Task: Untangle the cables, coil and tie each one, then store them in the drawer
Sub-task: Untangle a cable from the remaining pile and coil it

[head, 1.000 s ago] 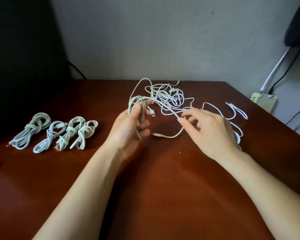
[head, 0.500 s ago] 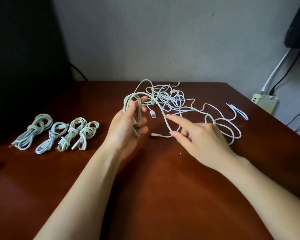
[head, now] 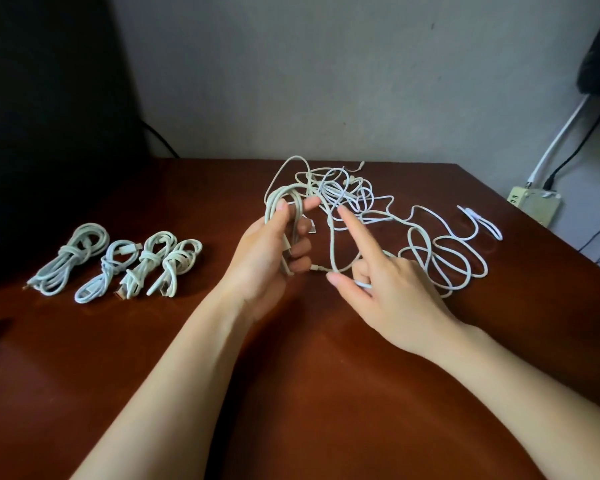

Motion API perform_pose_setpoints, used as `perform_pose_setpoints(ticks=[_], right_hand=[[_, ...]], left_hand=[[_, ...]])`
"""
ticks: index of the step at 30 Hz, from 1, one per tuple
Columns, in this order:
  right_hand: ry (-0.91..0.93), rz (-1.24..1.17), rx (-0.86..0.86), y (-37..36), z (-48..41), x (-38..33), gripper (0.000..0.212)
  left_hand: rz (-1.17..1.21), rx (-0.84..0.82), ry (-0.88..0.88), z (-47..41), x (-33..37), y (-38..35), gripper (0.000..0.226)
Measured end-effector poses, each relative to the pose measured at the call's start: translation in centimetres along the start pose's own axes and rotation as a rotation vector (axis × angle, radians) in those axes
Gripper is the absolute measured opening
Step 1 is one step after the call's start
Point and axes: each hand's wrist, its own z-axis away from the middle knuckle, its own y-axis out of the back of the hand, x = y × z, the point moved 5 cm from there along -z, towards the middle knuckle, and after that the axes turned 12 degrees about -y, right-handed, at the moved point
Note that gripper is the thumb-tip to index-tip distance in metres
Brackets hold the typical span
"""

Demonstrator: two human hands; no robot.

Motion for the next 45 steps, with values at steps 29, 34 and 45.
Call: perform_pose_setpoints(ticks=[29,34,45], right_hand=[[0.061,0.022,-0.156,-1.2,0.1,0.0,0.043],[0.099,-0.024,-0.007,-0.5,0.0,0.4,0.037],[0.143,-0.168,0.226,1.4,-0.9,1.8,0.031]], left_hand=[[-0.436,-0.016,-0.097,0.4,0.0,-0.4,0.031],[-0.015,0.041,-0.012,0.1,0.5,-0.3,0.03],[0.387,0.268,-0.069,-1.2,2.0,3.1,0.025]])
